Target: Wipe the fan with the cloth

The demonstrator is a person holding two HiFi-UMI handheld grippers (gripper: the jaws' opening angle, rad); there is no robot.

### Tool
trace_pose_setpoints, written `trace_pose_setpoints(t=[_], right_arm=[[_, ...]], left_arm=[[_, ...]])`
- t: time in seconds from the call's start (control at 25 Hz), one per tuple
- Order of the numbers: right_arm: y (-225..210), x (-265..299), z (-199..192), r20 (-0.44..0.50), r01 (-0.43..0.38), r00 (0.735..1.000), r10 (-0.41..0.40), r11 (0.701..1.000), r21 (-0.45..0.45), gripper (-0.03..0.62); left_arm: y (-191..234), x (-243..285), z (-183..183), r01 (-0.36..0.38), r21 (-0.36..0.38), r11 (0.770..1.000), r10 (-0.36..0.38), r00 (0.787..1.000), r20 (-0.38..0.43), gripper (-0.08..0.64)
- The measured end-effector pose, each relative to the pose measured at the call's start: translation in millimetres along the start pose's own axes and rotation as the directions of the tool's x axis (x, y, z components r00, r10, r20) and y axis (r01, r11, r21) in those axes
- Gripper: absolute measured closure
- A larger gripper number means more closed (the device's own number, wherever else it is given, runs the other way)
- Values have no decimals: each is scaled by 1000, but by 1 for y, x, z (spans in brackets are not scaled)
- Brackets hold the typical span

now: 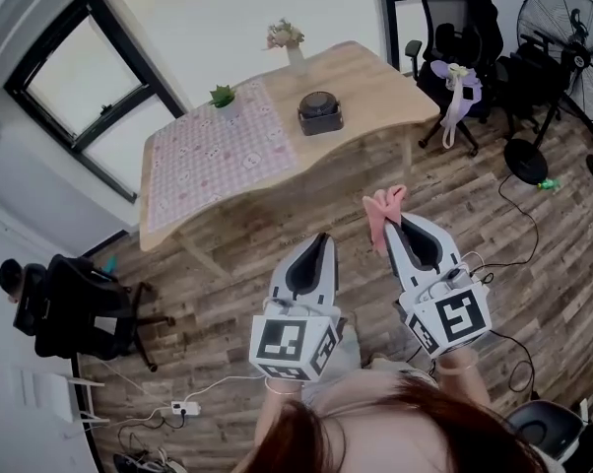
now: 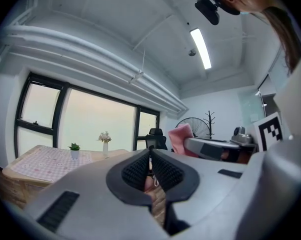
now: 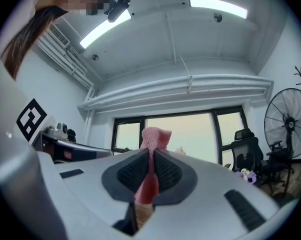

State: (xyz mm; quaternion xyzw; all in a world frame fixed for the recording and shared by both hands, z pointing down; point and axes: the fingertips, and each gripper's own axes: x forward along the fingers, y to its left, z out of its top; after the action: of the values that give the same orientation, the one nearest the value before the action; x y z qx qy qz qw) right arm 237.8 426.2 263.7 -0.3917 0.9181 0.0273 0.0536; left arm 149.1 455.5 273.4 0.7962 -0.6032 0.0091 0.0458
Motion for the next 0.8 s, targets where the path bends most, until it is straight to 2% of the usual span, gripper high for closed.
trace_pose_setpoints(t=[0.2,0.44,0.8], right_arm=[[-6,38,-7,-6,20,1000,-20,1000,0,566],[-5,90,-16,-10,26,1000,-26,998,-58,566],[-12,171,-31,-40,58,997,-61,995,-86,566]], left_arm=[[32,29,4,20,4,1000,-20,1000,3,541],[77,63,6,30,6,1000,-30,1000,-5,541],[147,111,5,58,-13,998,-58,998,-18,541]])
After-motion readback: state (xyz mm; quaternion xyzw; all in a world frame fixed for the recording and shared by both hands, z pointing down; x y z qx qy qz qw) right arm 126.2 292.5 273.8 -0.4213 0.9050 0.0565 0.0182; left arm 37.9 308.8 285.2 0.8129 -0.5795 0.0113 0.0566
